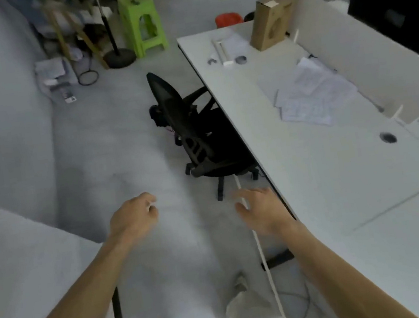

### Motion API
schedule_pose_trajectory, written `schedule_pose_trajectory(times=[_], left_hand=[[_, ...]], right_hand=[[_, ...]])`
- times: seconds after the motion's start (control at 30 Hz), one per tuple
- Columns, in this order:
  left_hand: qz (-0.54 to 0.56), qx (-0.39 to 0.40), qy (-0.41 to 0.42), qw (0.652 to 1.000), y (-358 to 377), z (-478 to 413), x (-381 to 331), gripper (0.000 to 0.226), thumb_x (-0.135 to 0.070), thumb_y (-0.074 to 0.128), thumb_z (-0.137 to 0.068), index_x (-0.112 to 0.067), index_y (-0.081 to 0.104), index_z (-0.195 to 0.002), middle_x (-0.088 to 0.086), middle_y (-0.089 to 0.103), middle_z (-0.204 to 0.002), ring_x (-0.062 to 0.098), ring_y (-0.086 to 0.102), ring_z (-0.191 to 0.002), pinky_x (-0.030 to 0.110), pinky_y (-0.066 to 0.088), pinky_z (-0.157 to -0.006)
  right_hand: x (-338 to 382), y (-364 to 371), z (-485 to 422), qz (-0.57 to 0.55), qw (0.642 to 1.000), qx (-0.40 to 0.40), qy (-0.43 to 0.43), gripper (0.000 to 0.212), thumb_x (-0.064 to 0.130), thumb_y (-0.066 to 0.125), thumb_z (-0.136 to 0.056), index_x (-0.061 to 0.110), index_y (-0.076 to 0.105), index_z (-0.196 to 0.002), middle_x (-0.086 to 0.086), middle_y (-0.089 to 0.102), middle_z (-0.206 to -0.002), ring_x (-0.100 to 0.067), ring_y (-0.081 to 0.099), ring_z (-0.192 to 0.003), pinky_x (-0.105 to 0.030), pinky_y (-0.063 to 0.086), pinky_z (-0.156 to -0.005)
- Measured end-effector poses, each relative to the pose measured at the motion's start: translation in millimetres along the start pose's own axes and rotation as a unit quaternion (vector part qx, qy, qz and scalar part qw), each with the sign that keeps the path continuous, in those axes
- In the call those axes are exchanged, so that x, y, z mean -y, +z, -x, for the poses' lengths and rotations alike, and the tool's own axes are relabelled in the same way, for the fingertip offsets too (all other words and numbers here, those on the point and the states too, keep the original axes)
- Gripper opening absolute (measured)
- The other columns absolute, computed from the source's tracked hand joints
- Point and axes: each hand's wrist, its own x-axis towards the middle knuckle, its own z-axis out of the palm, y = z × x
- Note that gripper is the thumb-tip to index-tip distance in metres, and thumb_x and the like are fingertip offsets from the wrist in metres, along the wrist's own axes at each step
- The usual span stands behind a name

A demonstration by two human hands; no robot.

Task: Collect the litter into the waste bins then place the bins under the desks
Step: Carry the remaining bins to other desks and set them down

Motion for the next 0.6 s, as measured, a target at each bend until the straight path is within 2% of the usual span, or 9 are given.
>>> schedule_pose_trajectory(times=[0.07, 0.13, 0.2, 0.27, 0.37, 0.43, 0.53, 0.6], left_hand=[[0.013, -0.013, -0.026, 1.000, -20, -34, 9, 0.030, -0.031, 0.048, -0.096, -0.032, 0.059, -0.124, -0.002, 0.070, -0.120, 0.026, 0.065, -0.106, 0.038, 0.052, -0.092], [0.032, -0.011, -0.059, 0.998, -43, -62, 20, 0.030, -0.032, 0.047, -0.096, -0.033, 0.058, -0.124, -0.002, 0.069, -0.121, 0.026, 0.066, -0.104, 0.040, 0.054, -0.092], [0.047, -0.011, -0.084, 0.995, -62, -93, 32, 0.030, -0.031, 0.047, -0.096, -0.032, 0.057, -0.124, -0.003, 0.068, -0.123, 0.024, 0.064, -0.107, 0.040, 0.053, -0.093], [0.064, -0.029, -0.093, 0.993, -84, -135, 46, 0.029, -0.030, 0.049, -0.096, -0.030, 0.058, -0.123, -0.004, 0.068, -0.123, 0.024, 0.063, -0.109, 0.038, 0.051, -0.095], [0.066, -0.043, -0.094, 0.992, -119, -206, 65, 0.029, -0.028, 0.051, -0.096, -0.029, 0.060, -0.123, -0.005, 0.068, -0.123, 0.024, 0.062, -0.112, 0.036, 0.049, -0.096], [0.072, -0.051, -0.089, 0.992, -147, -260, 78, 0.029, -0.027, 0.051, -0.095, -0.028, 0.060, -0.123, -0.005, 0.067, -0.123, 0.025, 0.062, -0.113, 0.037, 0.049, -0.096], [0.060, -0.055, -0.063, 0.995, -190, -330, 98, 0.029, -0.029, 0.052, -0.094, -0.029, 0.061, -0.122, -0.005, 0.068, -0.123, 0.024, 0.062, -0.114, 0.036, 0.049, -0.097], [0.038, -0.052, -0.054, 0.996, -223, -377, 110, 0.029, -0.030, 0.053, -0.094, -0.030, 0.061, -0.121, -0.006, 0.068, -0.124, 0.022, 0.062, -0.114, 0.036, 0.049, -0.097]], right_hand=[[13, -14, -59, 0.009, 0.999, 0.019, -0.026, 0.039, 0.040, 0.038, -0.091, 0.026, 0.066, -0.114, -0.001, 0.070, -0.109, -0.030, 0.060, -0.109, -0.038, 0.051, -0.092], [39, -25, -114, 0.020, 0.997, 0.048, -0.052, 0.029, 0.031, 0.041, -0.089, 0.019, 0.066, -0.099, -0.005, 0.071, -0.092, -0.030, 0.065, -0.091, -0.040, 0.052, -0.086], [64, -35, -156, 0.014, 0.996, 0.044, -0.071, 0.025, 0.022, 0.047, -0.088, 0.009, 0.067, -0.095, -0.009, 0.070, -0.083, -0.031, 0.065, -0.079, -0.044, 0.056, -0.075], [95, -45, -201, -0.004, 0.994, 0.038, -0.100, 0.026, 0.019, 0.050, -0.090, 0.005, 0.069, -0.102, -0.011, 0.071, -0.089, -0.031, 0.066, -0.082, -0.046, 0.057, -0.073], [140, -50, -273, -0.024, 0.992, 0.028, -0.122, 0.029, 0.024, 0.053, -0.094, 0.017, 0.070, -0.116, -0.003, 0.073, -0.104, -0.025, 0.066, -0.101, -0.041, 0.058, -0.082], [171, -54, -322, -0.021, 0.992, 0.022, -0.122, 0.028, 0.025, 0.054, -0.096, 0.017, 0.069, -0.118, -0.001, 0.071, -0.113, -0.022, 0.063, -0.110, -0.037, 0.055, -0.091], [213, -66, -387, -0.014, 0.992, 0.013, -0.129, 0.027, 0.019, 0.054, -0.096, 0.010, 0.070, -0.116, -0.007, 0.073, -0.110, -0.026, 0.066, -0.106, -0.036, 0.051, -0.094], [243, -79, -432, -0.010, 0.993, 0.013, -0.117, 0.027, 0.019, 0.054, -0.095, 0.009, 0.071, -0.114, -0.010, 0.073, -0.107, -0.028, 0.067, -0.101, -0.038, 0.054, -0.090]])
